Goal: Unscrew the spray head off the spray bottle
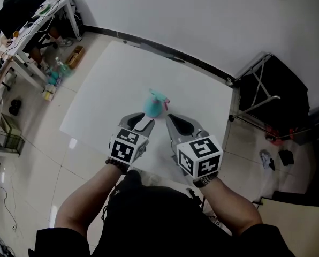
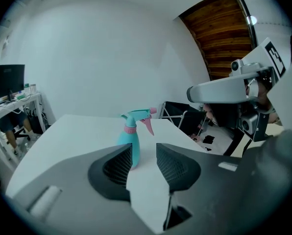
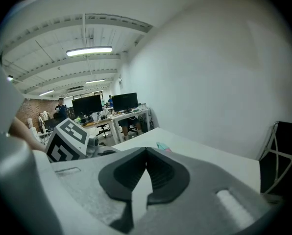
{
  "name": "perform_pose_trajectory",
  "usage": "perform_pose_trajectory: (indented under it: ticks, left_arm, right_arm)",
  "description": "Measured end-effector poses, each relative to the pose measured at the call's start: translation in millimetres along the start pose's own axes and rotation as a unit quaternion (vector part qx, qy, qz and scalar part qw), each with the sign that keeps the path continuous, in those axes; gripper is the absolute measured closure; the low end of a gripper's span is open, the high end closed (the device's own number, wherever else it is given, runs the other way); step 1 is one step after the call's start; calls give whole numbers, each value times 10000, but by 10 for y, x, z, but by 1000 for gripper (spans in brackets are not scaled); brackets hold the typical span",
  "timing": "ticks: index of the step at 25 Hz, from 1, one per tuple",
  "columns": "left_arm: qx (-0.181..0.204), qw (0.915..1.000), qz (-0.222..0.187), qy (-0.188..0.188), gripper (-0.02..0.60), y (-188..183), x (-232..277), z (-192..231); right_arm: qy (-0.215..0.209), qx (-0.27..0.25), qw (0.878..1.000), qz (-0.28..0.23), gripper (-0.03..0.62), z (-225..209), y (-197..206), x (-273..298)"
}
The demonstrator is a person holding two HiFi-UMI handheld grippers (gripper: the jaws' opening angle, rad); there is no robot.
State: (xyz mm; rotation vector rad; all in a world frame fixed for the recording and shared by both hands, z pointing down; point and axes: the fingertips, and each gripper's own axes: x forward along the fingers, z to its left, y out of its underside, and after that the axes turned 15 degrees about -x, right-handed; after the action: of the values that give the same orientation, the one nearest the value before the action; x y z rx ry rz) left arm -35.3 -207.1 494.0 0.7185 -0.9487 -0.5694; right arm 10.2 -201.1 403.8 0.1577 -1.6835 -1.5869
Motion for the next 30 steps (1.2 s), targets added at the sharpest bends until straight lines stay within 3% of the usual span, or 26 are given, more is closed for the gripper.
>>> perform_pose_trajectory:
  ticks: [10,20,22,30]
  left_arm:
    - [121,9995,270,64,334,-7,240,199]
    - [386,9976,516,234,282,40,438,311]
    - [455,9969,580,286,268,51,481,320]
    - [716,9928,833,470,221,148,673,348]
  right_arm:
    - [89,81,9999,73,603,-99,-75,109]
    - [125,-234,9996,30,602,-229,-360,228]
    - [106,-230,9997,51,525,-257,-376,260]
    - [107,-312,9991,263,493,-398,-384,371]
